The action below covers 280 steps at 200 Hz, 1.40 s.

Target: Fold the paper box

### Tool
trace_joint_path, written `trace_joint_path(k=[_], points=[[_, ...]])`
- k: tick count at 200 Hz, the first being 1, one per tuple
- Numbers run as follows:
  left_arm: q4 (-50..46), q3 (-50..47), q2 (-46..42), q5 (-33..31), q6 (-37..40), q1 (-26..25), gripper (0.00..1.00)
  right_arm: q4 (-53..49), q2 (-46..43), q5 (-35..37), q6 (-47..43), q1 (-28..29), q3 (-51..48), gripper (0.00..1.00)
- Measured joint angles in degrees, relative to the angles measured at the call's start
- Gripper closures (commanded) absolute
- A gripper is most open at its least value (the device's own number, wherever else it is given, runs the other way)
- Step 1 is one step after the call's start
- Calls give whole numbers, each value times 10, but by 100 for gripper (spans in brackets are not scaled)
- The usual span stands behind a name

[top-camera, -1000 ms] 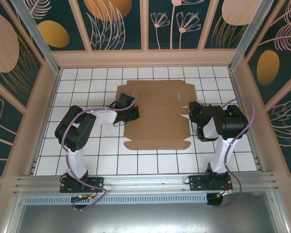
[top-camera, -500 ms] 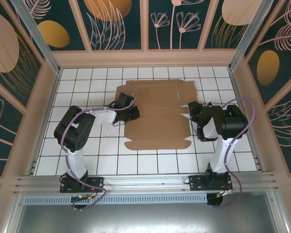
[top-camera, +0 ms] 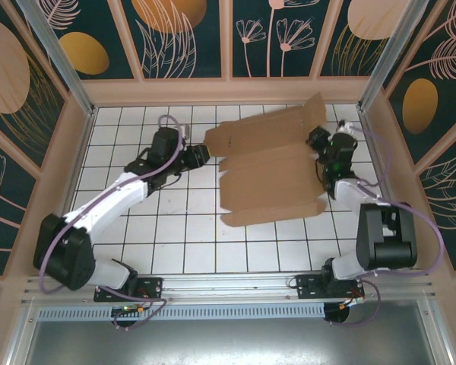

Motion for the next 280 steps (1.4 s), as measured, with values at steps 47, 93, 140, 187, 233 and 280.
trace_joint_path(k=[47,93,140,187,233,280], points=[[-84,22,-93,-105,13,23,45,-206,-45,114,-265,87,296,99],[-125,81,-145,-200,20,23,41,-286,-8,252,-512,312,429,97],[-148,141,-183,-268,33,23,42,-308,108,350,-630,506,346,97],[-148,152,-177,-274,46,23,41,-293,282,338,-565,616,270,37],[-137,142,-156,-231,59,23,43,-263,276,226,-475,620,242,31],[-88,139,-53,-109,51,22,89,-185,37,82,-291,399,83,80]])
